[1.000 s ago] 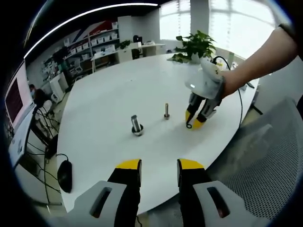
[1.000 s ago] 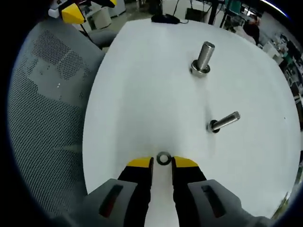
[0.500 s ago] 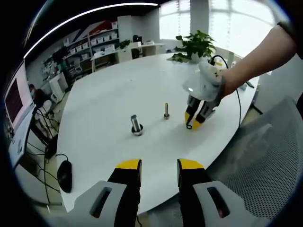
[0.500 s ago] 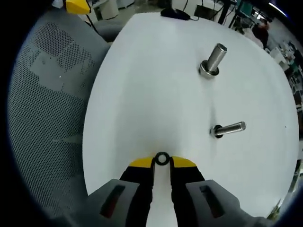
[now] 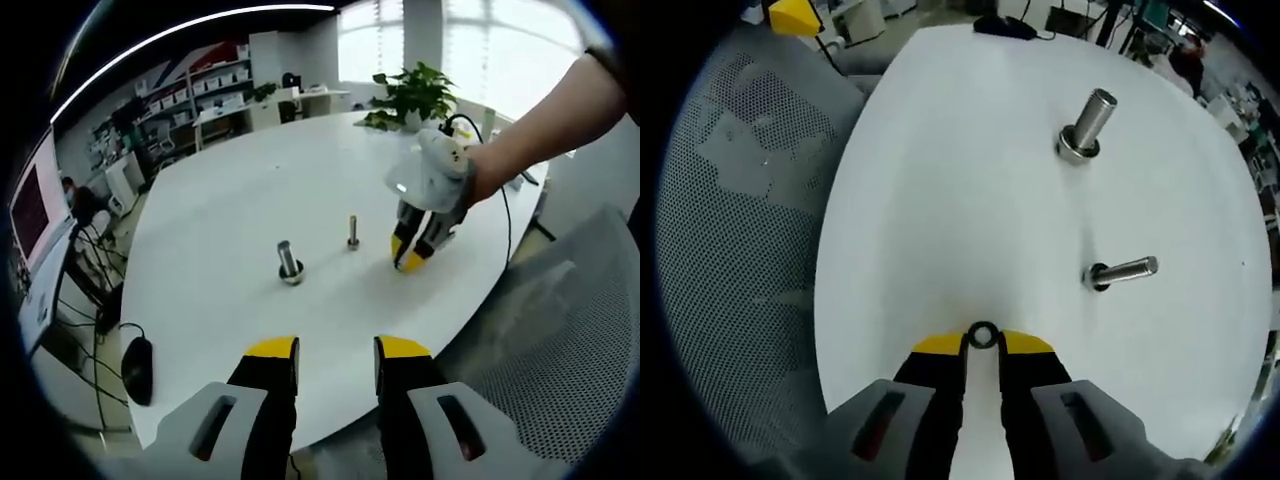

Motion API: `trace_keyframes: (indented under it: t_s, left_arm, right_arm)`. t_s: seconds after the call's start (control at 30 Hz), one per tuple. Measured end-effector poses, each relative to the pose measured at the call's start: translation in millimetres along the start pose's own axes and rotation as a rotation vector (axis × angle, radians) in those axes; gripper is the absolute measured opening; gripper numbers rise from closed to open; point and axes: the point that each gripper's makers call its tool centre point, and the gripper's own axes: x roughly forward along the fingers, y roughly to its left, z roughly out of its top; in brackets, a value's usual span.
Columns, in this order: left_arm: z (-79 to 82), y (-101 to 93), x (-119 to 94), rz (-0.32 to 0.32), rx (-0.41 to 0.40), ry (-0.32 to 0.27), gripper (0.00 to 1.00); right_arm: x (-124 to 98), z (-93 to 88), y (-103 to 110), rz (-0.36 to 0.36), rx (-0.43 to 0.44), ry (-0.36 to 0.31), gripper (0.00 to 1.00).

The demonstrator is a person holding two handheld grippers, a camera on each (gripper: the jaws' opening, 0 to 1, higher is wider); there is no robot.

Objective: Place the washer onto the threaded stud by aligning its center hole with the stud, sliding it down to the base, and recovering from edge contact or off-axis alignment until the washer reaches the visible bottom stop.

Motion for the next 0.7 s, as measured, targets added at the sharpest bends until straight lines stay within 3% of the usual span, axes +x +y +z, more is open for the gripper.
trace_keyframes:
  t_s: [0.3, 0.4, 0.7]
  left_arm:
    - [0.1, 0.2, 0.3, -0.001, -0.001, 0.000, 0.28]
    - [-0.3, 0.4, 0.5, 0.000, 0.000, 0.002, 0.28]
    - [0.1, -0.6, 0.5, 0.001, 0.007, 0.004, 0.28]
  right_arm:
    - [-1.5, 0.3, -2.5, -0.023, 0.019, 0.005, 0.13]
    - [-8.8, 4.7, -9.0, -0.025, 0.094, -0.041, 0.14]
    - [-41.7, 26.1, -40.2, -0.085, 0.182, -0.146, 0.14]
